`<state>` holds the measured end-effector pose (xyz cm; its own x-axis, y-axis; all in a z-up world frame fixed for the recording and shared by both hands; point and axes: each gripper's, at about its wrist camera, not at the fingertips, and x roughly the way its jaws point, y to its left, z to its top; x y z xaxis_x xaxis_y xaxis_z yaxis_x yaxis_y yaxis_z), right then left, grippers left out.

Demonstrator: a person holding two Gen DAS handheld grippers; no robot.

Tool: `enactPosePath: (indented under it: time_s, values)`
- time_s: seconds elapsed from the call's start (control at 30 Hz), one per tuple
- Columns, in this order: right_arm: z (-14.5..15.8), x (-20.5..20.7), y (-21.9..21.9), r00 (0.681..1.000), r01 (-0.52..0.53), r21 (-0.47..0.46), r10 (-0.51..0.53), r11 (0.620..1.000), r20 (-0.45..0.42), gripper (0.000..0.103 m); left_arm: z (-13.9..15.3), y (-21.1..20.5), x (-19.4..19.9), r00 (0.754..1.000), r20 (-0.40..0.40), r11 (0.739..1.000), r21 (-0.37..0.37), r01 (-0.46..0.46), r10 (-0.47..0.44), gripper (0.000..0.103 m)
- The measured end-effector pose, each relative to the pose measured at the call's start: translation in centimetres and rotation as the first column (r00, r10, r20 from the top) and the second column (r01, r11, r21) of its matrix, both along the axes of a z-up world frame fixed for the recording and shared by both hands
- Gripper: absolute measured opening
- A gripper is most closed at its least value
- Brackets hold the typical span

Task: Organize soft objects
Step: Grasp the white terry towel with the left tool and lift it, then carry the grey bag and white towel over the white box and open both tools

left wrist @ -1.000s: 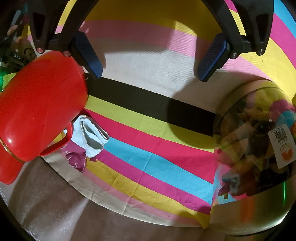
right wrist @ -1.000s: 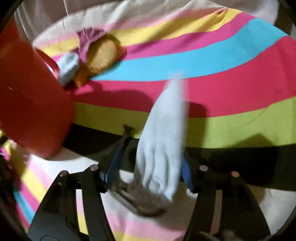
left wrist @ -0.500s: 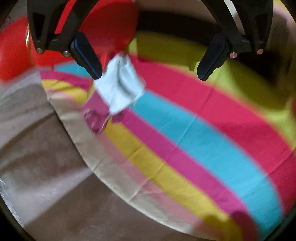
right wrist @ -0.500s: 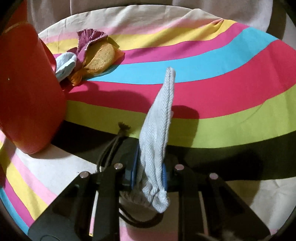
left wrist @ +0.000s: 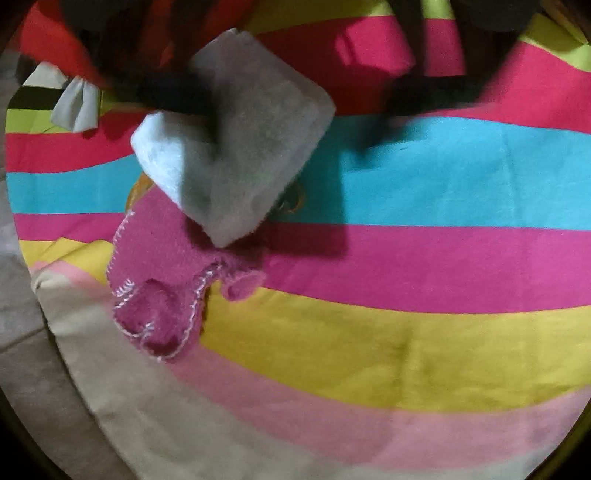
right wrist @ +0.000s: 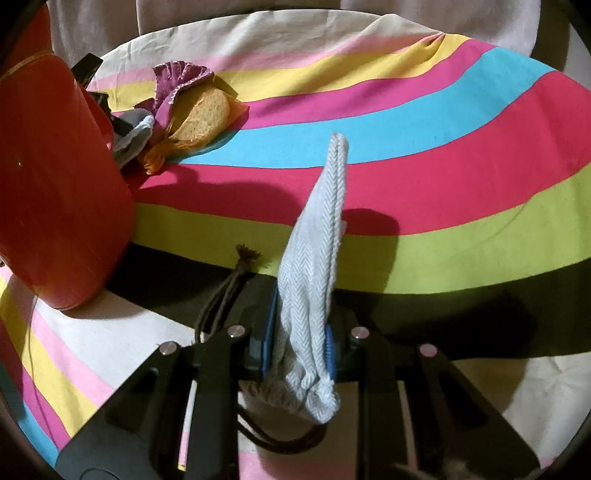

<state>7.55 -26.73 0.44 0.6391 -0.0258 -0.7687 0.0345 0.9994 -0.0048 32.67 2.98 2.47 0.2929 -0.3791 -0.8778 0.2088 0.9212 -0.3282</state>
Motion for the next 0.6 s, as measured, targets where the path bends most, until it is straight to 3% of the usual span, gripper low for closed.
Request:
enactPosePath:
  time_s: [0.03,0.1,0.27,0.47,0.6]
  values:
    - [0.0,0.0,0.0,1.0,0.0,0.003,0.0,1.0,0.0,0.027,0.4,0.9,-1.2,0.999,0.036,0.999,-0.005,-0.037,0.037,0.014]
    - [0.1,-0.1,0.0,1.0,0.0,0.007,0.0,1.0,0.0,0.027,1.5,2.7,-4.8,0.98,0.165,0.99,0.06,-0.126,0.115,0.014]
    - [0.2,-0.2,-0.1,1.0,0.003,0.017,-0.003,1.0,0.001,0.027,2.8,6.4,-16.7,0.933,0.263,0.962,0.05,-0.267,0.246,0.013]
    - [0.2,-0.4,-0.2,1.0,0.004,0.034,-0.004,0.999,0.003,0.027,1.5,9.5,-29.1,0.907,0.24,0.935,-0.008,-0.353,0.345,0.014]
    - [0.3,-0.6,-0.5,1.0,0.009,0.058,-0.01,0.998,0.006,0.025,1.2,10.9,-32.7,0.904,0.215,0.928,-0.039,-0.371,0.37,0.014]
